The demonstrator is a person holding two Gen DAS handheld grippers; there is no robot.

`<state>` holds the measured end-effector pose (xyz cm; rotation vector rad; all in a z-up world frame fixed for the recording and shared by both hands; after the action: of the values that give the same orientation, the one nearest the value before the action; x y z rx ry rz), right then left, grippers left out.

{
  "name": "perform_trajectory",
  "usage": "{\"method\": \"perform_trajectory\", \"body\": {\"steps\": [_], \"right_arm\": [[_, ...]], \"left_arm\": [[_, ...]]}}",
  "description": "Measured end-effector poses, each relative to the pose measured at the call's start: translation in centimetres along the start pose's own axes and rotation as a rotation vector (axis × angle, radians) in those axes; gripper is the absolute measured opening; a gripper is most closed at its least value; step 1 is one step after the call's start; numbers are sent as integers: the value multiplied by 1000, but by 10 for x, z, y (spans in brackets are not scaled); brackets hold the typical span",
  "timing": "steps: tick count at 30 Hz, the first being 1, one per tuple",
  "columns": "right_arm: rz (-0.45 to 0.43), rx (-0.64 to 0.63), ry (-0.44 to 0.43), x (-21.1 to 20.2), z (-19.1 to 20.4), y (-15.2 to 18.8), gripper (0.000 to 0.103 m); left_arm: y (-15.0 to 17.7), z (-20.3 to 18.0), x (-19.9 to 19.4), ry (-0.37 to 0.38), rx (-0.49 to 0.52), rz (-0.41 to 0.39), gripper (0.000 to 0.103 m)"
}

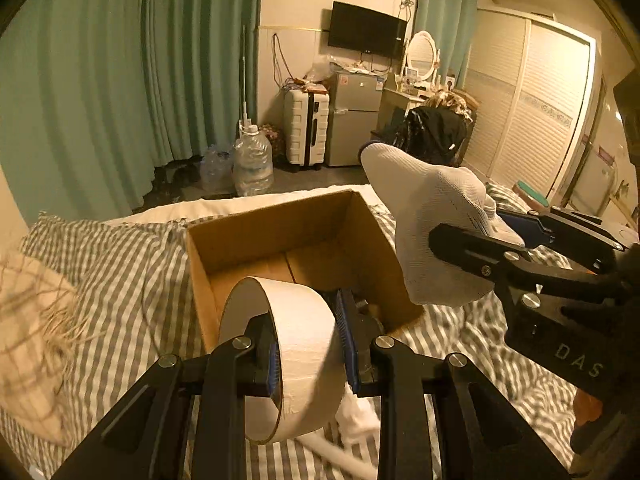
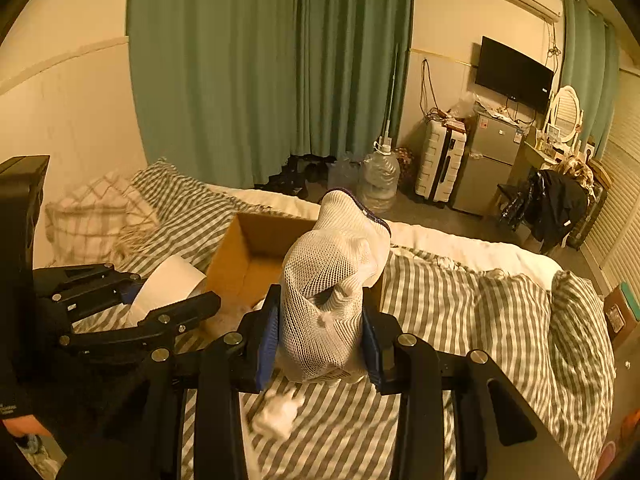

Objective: Organize objects
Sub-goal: 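Carry the tape roll and mesh sock into the box and open both tools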

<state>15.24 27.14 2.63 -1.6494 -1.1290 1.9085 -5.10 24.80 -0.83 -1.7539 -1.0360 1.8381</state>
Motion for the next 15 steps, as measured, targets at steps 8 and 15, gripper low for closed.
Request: {"method": "perform_trajectory", "body": {"steps": [8, 15], "right_arm": [[28, 51, -5, 77, -25, -3, 36], [0, 59, 34, 82, -34, 0, 70]], "left_arm": [[-5, 17, 68, -33, 12, 36, 27], [0, 22, 80, -69, 29, 46, 83]]}}
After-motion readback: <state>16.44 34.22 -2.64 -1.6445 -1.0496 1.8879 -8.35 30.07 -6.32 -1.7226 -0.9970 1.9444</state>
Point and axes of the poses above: each gripper's, at about its wrist camera, not at the fingertips, and x roughly the way its jaws point, z to its left, y to its underside, the point moved 5 cm from there along x, roughly the way its jaws point, and after that the axes turned 4 degrees about -y, right-handed, at the moved point
